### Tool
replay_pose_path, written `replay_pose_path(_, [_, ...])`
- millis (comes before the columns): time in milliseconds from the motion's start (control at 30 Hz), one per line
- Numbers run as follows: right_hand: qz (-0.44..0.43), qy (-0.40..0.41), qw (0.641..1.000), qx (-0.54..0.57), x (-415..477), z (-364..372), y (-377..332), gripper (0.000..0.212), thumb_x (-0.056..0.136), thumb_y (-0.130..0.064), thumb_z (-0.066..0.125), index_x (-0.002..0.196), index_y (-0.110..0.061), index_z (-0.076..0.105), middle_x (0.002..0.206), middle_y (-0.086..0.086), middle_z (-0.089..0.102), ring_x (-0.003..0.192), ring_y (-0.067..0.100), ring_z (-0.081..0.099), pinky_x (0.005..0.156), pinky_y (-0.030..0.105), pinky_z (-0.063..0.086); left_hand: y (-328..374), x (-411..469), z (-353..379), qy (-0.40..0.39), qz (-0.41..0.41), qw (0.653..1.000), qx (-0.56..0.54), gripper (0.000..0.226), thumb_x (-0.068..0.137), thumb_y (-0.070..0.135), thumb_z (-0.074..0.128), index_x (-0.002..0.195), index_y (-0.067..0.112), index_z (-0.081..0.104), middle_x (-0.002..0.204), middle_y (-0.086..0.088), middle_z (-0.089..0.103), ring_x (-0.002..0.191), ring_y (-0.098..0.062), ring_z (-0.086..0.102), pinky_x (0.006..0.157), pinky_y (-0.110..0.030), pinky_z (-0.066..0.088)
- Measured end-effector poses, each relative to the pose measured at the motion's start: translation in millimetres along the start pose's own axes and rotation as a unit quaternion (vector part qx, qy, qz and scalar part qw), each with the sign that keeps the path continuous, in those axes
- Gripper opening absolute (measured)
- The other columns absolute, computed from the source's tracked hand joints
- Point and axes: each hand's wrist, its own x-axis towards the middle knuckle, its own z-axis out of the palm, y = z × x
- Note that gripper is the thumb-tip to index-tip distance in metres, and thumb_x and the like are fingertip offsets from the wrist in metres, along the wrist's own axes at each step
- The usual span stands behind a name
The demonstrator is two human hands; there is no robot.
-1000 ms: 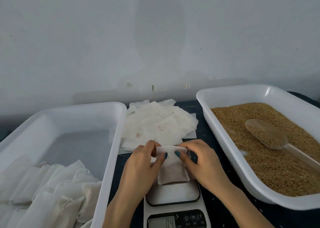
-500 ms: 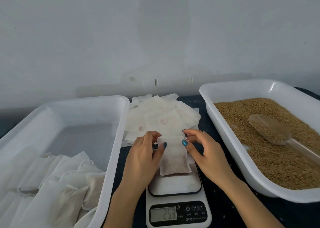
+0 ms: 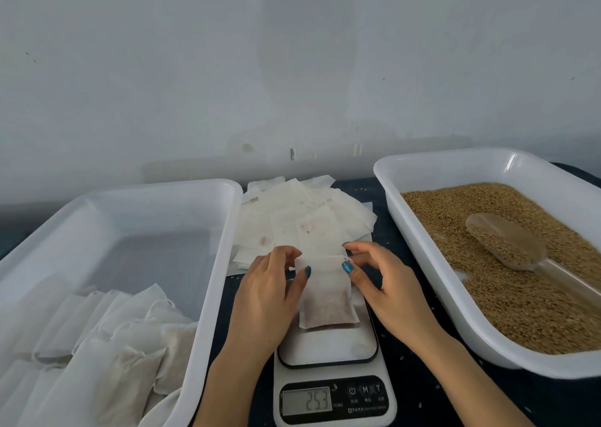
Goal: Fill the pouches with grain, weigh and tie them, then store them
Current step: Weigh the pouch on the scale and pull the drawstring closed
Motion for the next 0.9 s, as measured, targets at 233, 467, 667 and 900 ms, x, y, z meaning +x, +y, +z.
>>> replay_pose_path(233, [0.002, -0.002, 1.0, -0.006, 1, -1, 1, 0.048, 0.088, -0.061, 0.048, 0.127, -0.035, 0.058, 0.101, -0.021, 0.067, 0.107, 0.002, 0.061, 0.09, 0.036, 0.053, 1, 0, -1, 0.007, 0.0, 1.0, 0.002, 0.033, 0.097, 0.043, 0.052, 0.125, 0.026, 0.053, 0.111, 0.017, 0.055, 0.106, -0.005, 0.056, 0.087, -0.025, 0.05])
replay_pose_path(467, [0.006, -0.008, 1.0, -0.009, 1, -1, 2, 0.048, 0.086, -0.062, 0.047, 0.127, -0.037, 0.057, 0.101, -0.021, 0.067, 0.107, 0.002, 0.06, 0.091, 0.034, 0.053, 1, 0, 1, 0.009, 0.002, 1.0, 0.005, 0.033, 0.097, 0.042, 0.053, 0.126, 0.026, 0.053, 0.111, 0.018, 0.054, 0.105, -0.003, 0.054, 0.086, -0.022, 0.047])
replay_pose_path(667, [0.007, -0.026, 0.999, -0.028, 0, 1, 0, 0.036, 0.088, -0.05, 0.062, 0.123, -0.044, 0.055, 0.1, -0.017, 0.066, 0.105, -0.002, 0.06, 0.09, 0.025, 0.05, 8, 1, 2, -0.016, -0.011, 0.998, -0.057, 0.031, 0.091, 0.045, 0.062, 0.118, 0.037, 0.05, 0.094, 0.019, 0.06, 0.088, 0.001, 0.058, 0.074, -0.018, 0.051])
replay_pose_path(900, [-0.018, -0.011, 1.0, 0.002, 1, -2, -8, 0.006, 0.089, -0.025, 0.073, 0.093, -0.029, 0.072, 0.086, -0.016, 0.065, 0.088, 0.005, 0.062, 0.074, 0.021, 0.049, 21, -1, -8, -0.024, 0.038, 0.998, -0.053, 0.008, 0.09, 0.035, 0.067, 0.097, 0.034, 0.07, 0.094, 0.017, 0.055, 0.086, -0.001, 0.056, 0.068, -0.013, 0.045])
